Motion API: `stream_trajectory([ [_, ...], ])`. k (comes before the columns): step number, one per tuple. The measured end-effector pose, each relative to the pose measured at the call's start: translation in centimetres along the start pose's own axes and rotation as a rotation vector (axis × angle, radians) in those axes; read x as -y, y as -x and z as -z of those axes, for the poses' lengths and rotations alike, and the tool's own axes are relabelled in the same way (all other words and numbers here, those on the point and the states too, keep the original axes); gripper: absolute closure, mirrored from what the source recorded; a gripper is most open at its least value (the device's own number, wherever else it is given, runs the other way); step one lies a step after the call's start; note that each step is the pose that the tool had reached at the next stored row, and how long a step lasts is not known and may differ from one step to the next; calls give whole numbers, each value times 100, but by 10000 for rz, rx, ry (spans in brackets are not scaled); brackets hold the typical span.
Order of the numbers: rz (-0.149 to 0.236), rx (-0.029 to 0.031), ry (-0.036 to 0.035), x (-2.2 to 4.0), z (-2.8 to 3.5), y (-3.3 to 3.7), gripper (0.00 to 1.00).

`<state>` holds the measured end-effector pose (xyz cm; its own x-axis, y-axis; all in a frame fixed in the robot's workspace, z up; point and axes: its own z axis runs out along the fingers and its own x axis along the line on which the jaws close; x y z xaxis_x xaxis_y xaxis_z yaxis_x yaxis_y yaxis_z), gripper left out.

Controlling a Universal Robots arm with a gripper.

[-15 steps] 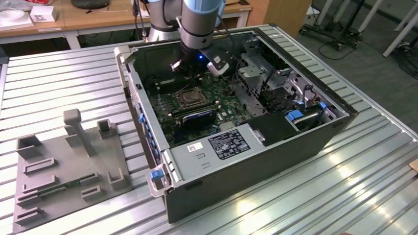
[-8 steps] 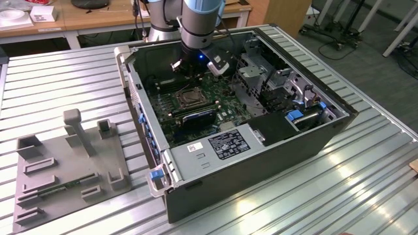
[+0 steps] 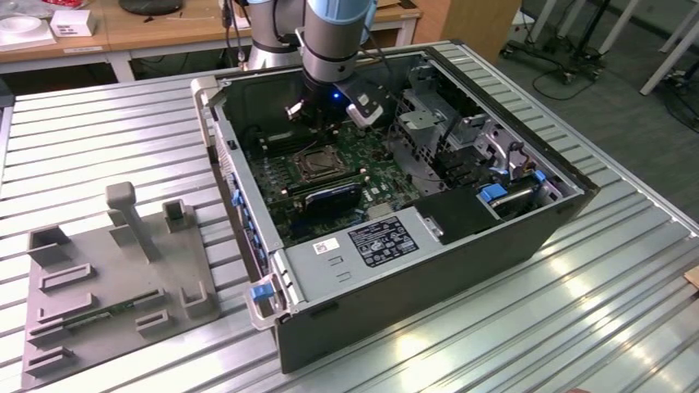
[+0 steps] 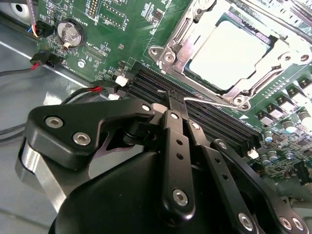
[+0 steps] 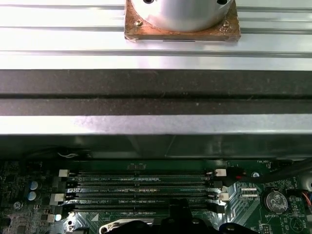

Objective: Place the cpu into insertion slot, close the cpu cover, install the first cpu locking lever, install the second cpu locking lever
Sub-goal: 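Install the first cpu locking lever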

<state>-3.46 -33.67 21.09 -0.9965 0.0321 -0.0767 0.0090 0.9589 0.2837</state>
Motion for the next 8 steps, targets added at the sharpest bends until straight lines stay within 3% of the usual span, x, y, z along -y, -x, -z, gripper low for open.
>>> stream_trajectory([
  [8,0,0,-4,4,-3,-16,89],
])
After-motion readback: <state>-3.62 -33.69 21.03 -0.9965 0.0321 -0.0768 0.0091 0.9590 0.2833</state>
